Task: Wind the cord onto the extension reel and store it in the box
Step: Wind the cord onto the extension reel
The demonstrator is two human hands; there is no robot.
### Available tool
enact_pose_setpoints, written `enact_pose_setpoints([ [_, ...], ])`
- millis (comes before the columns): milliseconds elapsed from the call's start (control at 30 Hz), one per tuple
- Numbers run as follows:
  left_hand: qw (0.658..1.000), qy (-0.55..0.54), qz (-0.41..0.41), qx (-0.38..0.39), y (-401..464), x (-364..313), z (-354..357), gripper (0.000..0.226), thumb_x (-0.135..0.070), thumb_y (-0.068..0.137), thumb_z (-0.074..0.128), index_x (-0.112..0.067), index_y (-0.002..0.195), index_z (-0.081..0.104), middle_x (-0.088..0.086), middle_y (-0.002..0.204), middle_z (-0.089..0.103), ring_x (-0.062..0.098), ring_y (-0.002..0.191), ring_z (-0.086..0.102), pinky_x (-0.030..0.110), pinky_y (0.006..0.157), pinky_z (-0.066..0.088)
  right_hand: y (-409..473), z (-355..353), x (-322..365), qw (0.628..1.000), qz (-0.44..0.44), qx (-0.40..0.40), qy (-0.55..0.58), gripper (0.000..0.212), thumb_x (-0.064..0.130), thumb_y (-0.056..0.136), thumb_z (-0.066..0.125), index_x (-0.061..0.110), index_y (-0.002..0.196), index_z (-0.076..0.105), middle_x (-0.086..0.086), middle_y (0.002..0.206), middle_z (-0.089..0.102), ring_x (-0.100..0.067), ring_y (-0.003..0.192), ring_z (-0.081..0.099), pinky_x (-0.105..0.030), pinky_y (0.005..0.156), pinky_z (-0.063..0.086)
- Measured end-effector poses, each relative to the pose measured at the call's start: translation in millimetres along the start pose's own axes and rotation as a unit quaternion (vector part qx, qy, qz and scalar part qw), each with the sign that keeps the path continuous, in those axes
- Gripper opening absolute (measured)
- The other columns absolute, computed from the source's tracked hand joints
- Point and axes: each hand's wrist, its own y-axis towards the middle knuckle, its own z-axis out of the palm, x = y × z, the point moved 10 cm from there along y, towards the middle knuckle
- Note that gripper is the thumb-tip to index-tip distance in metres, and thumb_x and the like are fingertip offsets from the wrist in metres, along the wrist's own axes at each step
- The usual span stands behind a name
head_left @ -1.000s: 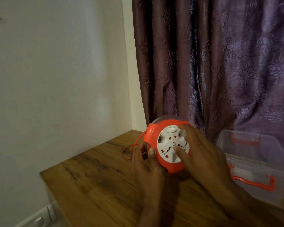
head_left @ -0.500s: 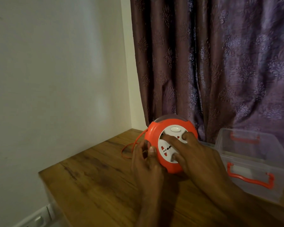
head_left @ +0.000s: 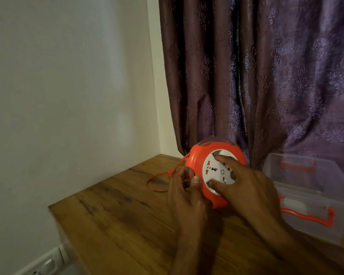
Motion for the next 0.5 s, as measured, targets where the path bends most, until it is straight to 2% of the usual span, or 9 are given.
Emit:
enact_pose_setpoints([
  [133,1.0,0.007,0.014,0.011,0.5,0.8,3.7,0.02,-0.039,0.088,0.057,-0.056,0.094,0.046,-0.032,0.099,0.053,-0.008,0.094,0.055,0.023,0.081,0.052,-0.1,1.5,-4.2,1.0,0.018,0.0,0.0,0.07,0.069,0.064,0.06,0.055,0.128,0.036,0.005,0.104,0.067,-0.024,0.097,0.061,-0.033,0.074,0.046],
  [267,0.999,0.024,0.015,0.026,-0.5,1.8,8.9,0.015,-0.052,0.083,0.051,-0.059,0.095,0.045,-0.03,0.103,0.053,0.003,0.102,0.057,0.037,0.09,0.053,0.6,1.2,-10.0,0.999,0.035,0.003,0.01,0.072,0.071,0.062,0.058,0.052,0.127,0.037,0.002,0.101,0.067,-0.026,0.095,0.061,-0.034,0.074,0.047],
  [433,0.998,0.038,0.014,0.052,-0.6,5.1,16.1,0.022,-0.049,0.086,0.054,-0.059,0.099,0.04,-0.024,0.11,0.053,0.006,0.107,0.055,0.035,0.092,0.051,1.6,-0.8,-12.5,0.999,0.045,-0.007,0.016,0.072,0.069,0.063,0.061,0.049,0.128,0.039,0.0,0.104,0.068,-0.028,0.098,0.061,-0.034,0.075,0.045],
  [500,0.996,0.043,0.007,0.073,-1.2,7.3,20.5,0.026,-0.047,0.087,0.056,-0.057,0.101,0.038,-0.026,0.109,0.05,0.007,0.108,0.055,0.033,0.092,0.051,1.8,-1.0,-13.6,0.999,0.047,-0.006,0.008,0.072,0.068,0.064,0.062,0.048,0.129,0.039,0.0,0.106,0.068,-0.029,0.1,0.06,-0.033,0.075,0.044],
])
